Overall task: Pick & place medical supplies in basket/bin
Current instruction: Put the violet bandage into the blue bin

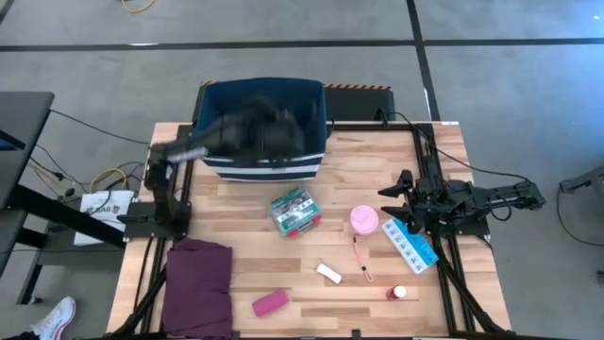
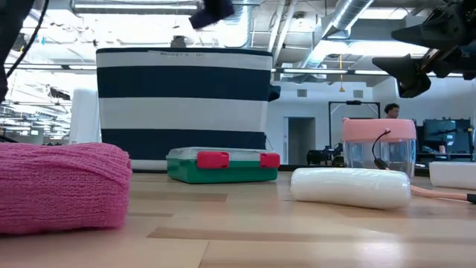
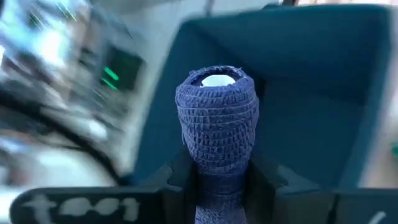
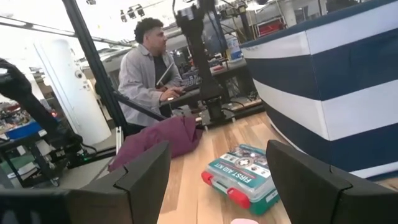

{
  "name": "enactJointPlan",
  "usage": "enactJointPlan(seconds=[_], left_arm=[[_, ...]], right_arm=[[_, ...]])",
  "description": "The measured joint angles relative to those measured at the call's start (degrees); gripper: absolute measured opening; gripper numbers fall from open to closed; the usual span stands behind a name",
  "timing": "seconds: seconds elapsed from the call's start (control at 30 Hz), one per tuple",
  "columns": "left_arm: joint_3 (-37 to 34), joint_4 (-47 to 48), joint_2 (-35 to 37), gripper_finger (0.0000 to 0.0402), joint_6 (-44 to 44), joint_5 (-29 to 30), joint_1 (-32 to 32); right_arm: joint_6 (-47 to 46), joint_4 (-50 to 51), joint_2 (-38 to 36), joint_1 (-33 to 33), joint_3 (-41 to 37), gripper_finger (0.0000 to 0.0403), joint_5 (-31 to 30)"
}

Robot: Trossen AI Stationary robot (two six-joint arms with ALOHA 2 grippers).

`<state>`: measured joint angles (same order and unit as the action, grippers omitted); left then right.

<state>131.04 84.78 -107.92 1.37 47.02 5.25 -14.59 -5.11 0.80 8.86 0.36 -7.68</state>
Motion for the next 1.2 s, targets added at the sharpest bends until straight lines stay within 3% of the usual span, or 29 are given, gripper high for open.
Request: enactJointPlan(seconds=[0.13, 0.27, 0.4, 0.57, 0.9, 1.2], left_arm=[[-0.85, -4.81, -0.21, 0.0072, -6.84, -16.28, 12.54], [-4.05, -8.11, -1.71, 0.0072, -6.78, -23.73, 21.5], [-7.68, -8.54, -3.68, 0.0072, -6.21, -30.54, 26.21], [-11.26, -8.29, -8.4, 0.0072, -4.99, -33.19, 27.85], [-11.47, -8.9, -20.14, 0.008, -6.56, -34.26, 26.84], [-11.47, -11.54, -25.39, 0.0101, -5.05, -40.12, 26.66]], right_arm=[[0.0, 0.01, 0.0, 0.02, 0.0, 0.026, -0.07], [0.0, 0.13, -0.02, 0.0, 0.0, 0.026, -0.07], [0.02, 0.61, -0.02, 0.0, 0.0, 0.026, 0.01], [0.0, 3.01, -0.02, 0.0, 0.0, 0.026, 0.08], [-0.45, 3.15, -0.02, 0.11, 0.0, 0.026, 0.33], [-0.5, 3.24, -0.02, 0.11, 0.0, 0.026, 0.64]])
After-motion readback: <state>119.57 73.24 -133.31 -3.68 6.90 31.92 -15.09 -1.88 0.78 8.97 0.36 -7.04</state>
